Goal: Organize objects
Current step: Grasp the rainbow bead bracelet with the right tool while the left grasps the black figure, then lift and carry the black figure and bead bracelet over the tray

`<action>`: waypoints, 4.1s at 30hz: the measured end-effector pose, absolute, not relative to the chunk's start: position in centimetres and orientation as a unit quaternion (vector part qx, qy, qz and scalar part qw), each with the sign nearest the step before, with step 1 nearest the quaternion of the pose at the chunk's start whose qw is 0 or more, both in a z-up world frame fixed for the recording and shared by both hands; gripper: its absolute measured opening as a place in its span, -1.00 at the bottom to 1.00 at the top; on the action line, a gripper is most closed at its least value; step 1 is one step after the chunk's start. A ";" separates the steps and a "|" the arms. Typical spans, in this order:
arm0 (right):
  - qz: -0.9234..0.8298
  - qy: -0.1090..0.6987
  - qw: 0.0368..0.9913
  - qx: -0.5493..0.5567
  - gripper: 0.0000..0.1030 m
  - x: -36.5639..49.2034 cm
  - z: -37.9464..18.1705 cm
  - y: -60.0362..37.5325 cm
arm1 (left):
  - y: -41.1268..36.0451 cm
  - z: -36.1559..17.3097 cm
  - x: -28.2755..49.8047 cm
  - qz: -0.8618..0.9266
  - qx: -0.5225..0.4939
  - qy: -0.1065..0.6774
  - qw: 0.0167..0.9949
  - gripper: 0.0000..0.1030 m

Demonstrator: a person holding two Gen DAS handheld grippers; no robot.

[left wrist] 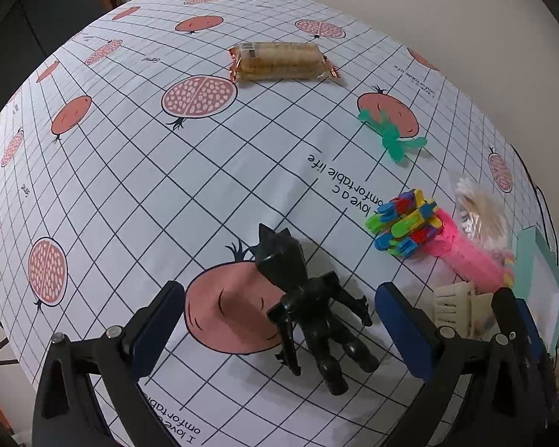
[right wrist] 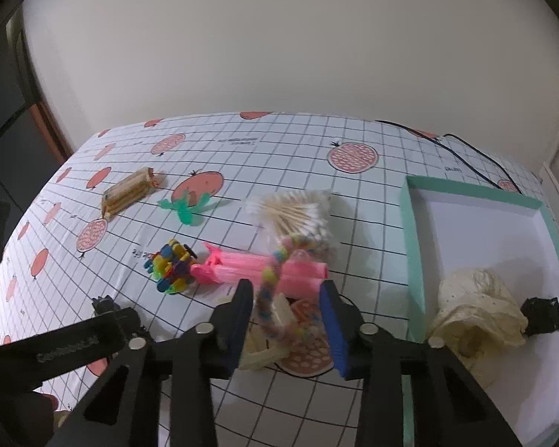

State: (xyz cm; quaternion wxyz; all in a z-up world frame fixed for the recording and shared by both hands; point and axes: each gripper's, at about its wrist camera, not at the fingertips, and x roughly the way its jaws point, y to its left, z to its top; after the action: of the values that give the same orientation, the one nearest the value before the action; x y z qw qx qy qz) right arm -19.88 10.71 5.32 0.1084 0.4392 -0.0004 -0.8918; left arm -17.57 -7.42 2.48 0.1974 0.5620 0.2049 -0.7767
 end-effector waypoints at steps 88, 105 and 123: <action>-0.946 -0.065 0.075 0.307 -0.82 -17.1 14.8 17.3 | -4.7 9.6 -16.7 -0.834 0.487 0.162 0.202 0.01; -0.940 -0.081 -0.006 0.332 -0.82 -17.5 13.5 24.4 | 3.7 10.2 -18.5 -0.867 0.469 0.146 0.085 0.01; -0.933 -0.101 -0.082 0.336 -0.81 -16.4 12.5 32.6 | 14.8 10.0 -19.6 -0.882 0.455 0.109 -0.066 0.02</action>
State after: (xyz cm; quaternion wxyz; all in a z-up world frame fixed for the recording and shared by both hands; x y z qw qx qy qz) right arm -16.45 32.62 12.46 -0.0825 0.3362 -0.1013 -0.9327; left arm -19.60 14.79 10.03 -0.0659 0.4546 0.1093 -0.8815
